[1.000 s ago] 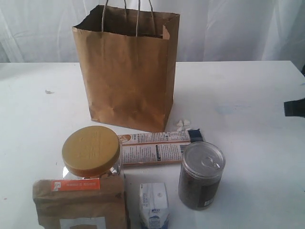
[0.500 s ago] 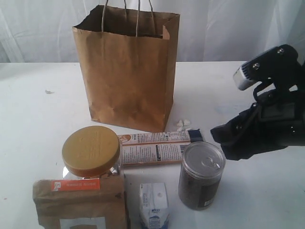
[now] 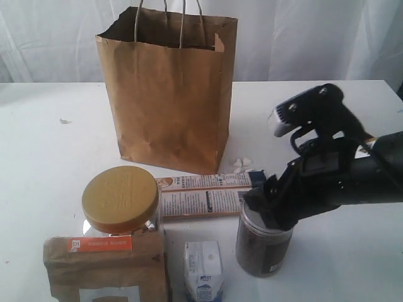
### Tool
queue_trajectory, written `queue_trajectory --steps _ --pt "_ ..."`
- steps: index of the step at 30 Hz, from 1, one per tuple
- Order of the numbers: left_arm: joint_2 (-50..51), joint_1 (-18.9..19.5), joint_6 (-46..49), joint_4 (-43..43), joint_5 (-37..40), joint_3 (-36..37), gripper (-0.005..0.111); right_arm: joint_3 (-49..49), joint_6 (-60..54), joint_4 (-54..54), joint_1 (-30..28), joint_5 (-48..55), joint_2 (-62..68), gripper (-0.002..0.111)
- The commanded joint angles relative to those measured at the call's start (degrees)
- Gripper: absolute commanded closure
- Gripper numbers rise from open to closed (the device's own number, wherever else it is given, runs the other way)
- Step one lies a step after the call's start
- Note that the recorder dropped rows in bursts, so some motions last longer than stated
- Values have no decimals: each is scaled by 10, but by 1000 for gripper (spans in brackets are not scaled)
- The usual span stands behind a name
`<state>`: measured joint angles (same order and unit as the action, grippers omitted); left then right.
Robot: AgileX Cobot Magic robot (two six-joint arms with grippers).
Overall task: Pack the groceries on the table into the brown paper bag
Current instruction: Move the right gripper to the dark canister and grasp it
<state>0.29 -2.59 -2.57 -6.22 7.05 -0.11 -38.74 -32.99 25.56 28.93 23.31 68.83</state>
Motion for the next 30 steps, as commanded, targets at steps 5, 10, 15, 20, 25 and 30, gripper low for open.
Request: queue_trajectory --steps 5,10,15,20,25,30 --pt "-3 -1 0 -3 0 1 107 0 -18 1 24 -13 24 30" --pt "-3 -1 0 -3 0 1 107 0 -18 2 24 -12 37 30" --pt "-3 -1 0 -3 0 1 107 0 -17 3 24 -9 38 30" --pt "-3 -1 0 -3 0 1 107 0 -14 3 24 25 38 30" --pt "-3 -1 0 -3 0 1 107 1 -19 3 24 19 38 30" --pt "-3 -1 0 -3 0 1 107 1 -19 7 24 24 38 30"
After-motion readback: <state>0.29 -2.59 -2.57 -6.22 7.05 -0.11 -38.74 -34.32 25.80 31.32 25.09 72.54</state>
